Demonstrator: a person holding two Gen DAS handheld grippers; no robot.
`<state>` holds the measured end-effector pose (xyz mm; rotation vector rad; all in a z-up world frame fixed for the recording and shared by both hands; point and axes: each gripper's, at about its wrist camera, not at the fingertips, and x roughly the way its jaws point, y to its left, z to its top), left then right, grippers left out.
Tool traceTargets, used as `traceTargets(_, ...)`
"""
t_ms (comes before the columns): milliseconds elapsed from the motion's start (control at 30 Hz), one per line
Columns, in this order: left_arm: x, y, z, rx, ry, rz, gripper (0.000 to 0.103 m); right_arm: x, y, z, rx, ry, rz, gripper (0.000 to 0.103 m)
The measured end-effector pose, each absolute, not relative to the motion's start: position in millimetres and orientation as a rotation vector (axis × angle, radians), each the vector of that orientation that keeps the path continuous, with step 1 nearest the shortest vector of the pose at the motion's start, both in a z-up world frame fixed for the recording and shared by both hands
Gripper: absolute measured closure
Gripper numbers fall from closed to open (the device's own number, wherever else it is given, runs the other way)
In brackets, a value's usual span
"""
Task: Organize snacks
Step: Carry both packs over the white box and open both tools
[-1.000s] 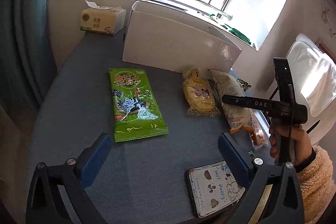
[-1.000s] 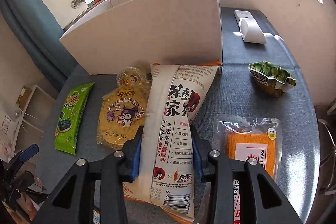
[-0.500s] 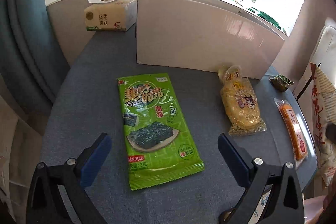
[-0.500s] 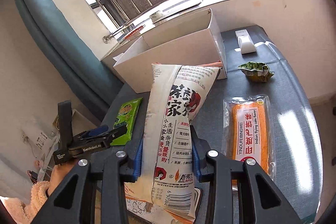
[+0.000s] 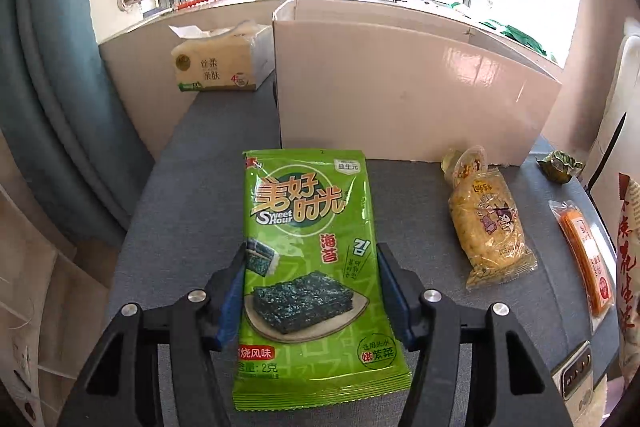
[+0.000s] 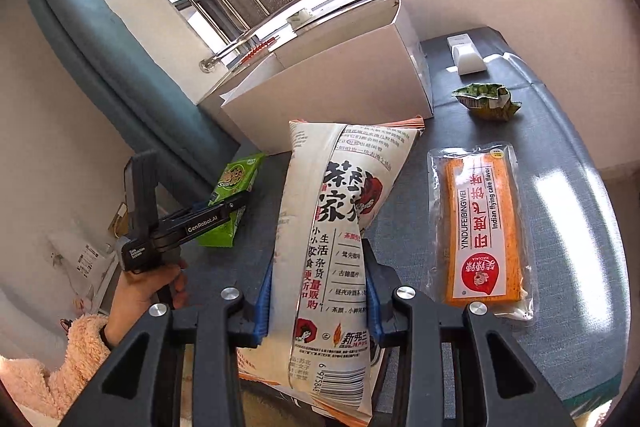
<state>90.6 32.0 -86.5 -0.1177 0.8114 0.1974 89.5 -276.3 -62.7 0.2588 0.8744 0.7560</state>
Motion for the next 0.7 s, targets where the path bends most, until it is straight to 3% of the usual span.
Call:
traceTargets(367, 67.1, 23.4, -11.0, -0.189, 0.637, 0.032, 0.039, 112.0, -262.8, -41.1, 0.245, 0.843, 0.773, 0.063)
traceTargets(700, 173.0, 38.2, 68.1, -0.184, 0.521, -0.040, 0.039, 235.8, -209.1, 48.2, 0.160, 0.728, 0.684, 0.062)
